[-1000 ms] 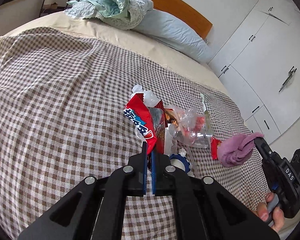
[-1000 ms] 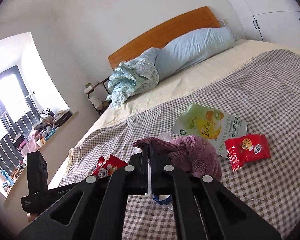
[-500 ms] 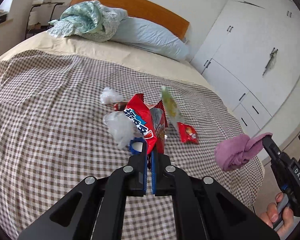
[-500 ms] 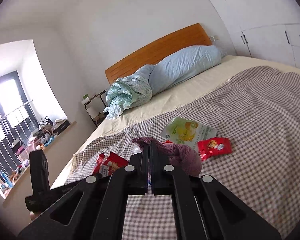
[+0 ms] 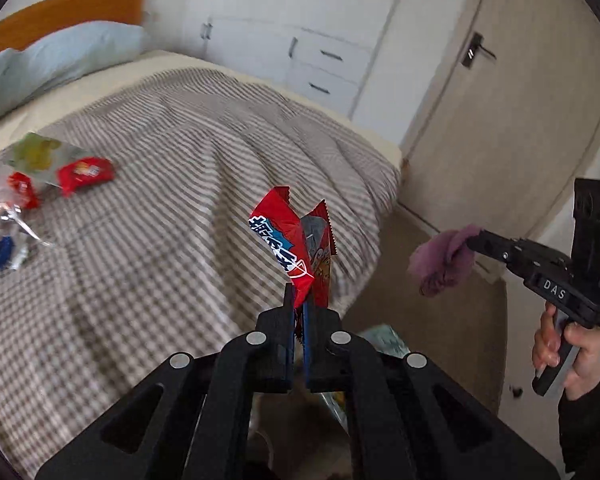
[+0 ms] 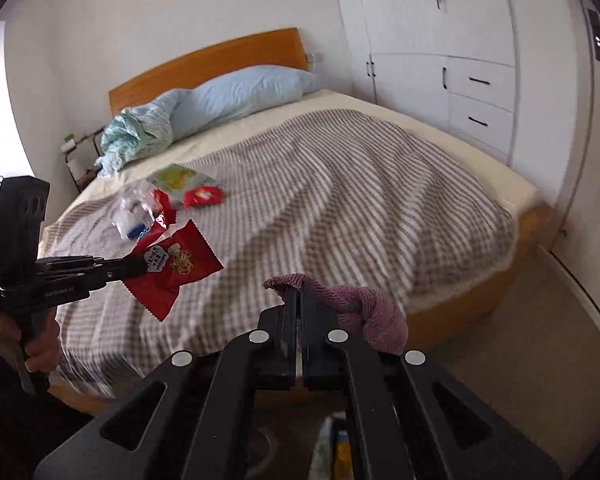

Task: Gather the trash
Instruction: 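Carry the red snack bag and pink cloth with both tools to the trash bag, then open left tool to drop the red bag while right tool drops the pink cloth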

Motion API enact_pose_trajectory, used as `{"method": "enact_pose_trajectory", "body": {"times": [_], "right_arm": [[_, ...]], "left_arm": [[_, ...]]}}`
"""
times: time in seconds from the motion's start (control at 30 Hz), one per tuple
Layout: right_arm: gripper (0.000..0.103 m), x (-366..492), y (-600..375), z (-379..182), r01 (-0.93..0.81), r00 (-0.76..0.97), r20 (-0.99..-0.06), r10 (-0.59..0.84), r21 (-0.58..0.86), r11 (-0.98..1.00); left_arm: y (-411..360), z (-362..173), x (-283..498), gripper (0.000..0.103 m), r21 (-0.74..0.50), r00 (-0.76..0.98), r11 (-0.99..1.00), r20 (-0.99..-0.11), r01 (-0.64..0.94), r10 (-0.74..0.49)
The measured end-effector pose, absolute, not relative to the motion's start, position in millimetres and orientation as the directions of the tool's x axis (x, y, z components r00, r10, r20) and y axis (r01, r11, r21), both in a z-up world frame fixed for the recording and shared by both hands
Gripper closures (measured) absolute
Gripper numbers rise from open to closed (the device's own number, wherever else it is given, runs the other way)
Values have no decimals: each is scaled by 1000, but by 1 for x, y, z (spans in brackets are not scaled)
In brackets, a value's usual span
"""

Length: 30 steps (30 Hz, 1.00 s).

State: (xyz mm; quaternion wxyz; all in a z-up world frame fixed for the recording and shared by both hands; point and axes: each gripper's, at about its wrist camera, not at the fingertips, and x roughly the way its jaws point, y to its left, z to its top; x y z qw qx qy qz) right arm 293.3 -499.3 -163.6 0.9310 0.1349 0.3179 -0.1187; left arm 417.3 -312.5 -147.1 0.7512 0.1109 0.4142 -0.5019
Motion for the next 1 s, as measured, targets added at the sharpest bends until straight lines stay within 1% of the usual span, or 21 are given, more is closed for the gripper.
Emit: {"method": "enact_pose_trajectory", "body": {"times": [0.07,0.17,0.23,0.37,0.4,0.43,0.47,0.5,0.57,0.63,0.77,0.87,1.0], "right_arm": [[101,273,-513,-194,352,726,-673,-142,186,917],[101,250,-529,-246,410,671,-733,-111,243,879],[101,241,-533,-285,449,634,-769,-82,280,849],[101,233,-530,-367,495,552,-833,-13,315,810],[99,233,-528,-385,511,512,-859,2,306,803],[91,235,-525,-409,535,443,-897,13,276,798],[78,234,-522,-427,555,394,-919,12,248,794],[74,230,-522,-436,567,385,-923,23,256,783],[57,220,-525,-441,590,407,-912,46,301,749],[53,207,-533,-434,617,427,-904,13,302,727],[53,184,-552,-415,655,447,-894,-40,297,695],[53,167,-562,-400,672,462,-884,-73,294,680],[53,147,-571,-391,691,476,-875,-89,309,654]], "left_arm": [[-339,-177,392,103,-223,99,437,-793,871,-602],[-371,-209,362,103,-211,45,411,-846,887,-532],[-385,-223,349,103,-204,29,405,-866,891,-499],[-409,-241,337,103,-170,31,411,-898,895,-439],[-414,-244,337,103,-167,29,416,-904,894,-426],[-418,-249,336,103,-167,22,417,-911,893,-412],[-422,-254,333,103,-164,19,424,-918,891,-396],[-424,-258,332,103,-162,16,429,-923,889,-384],[-430,-269,327,103,-161,1,427,-935,890,-354],[-436,-283,322,103,-164,-21,424,-947,891,-322],[-454,-315,311,103,-192,-92,405,-963,894,-253],[-464,-341,302,103,-226,-166,405,-970,886,-177],[-482,-370,283,102,-236,-225,368,-972,899,-75]]}}
